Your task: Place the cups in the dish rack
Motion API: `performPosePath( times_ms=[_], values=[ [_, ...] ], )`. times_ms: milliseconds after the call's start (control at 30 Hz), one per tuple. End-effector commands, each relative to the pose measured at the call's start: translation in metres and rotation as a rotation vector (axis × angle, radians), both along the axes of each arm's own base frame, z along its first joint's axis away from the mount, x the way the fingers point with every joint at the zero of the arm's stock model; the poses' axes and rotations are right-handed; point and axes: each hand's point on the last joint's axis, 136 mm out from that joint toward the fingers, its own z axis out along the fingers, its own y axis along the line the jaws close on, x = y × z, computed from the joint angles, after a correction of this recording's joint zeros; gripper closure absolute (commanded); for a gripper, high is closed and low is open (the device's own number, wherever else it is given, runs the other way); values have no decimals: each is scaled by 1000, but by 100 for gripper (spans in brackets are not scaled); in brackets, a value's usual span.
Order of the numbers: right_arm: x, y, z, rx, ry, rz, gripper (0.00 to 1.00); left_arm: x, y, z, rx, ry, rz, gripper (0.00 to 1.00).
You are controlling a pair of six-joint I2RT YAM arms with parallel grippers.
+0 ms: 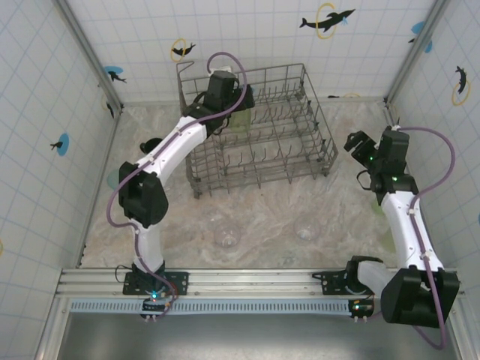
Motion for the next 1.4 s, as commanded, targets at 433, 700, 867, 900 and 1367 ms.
performPosePath(
  times_ms=[433, 700, 867, 900, 1367],
  values=[
    [-21, -35, -38, -184, 337, -33, 0, -76, 70, 7, 118, 66, 100, 2],
    [-28, -49, -39, -190, 359, -70, 0, -89, 88, 29, 153, 13, 119, 3],
    [-35, -68, -44, -191, 407, -111, 0, -99, 73, 24, 113, 6, 12, 2],
    [-37, -72, -46, -190, 417, -123, 0, -101, 69, 24, 100, 3, -11, 2],
    [-65, -91, -77, -184, 522, -180, 7, -109, 60, 27, 42, -20, -69, 2]
  ],
)
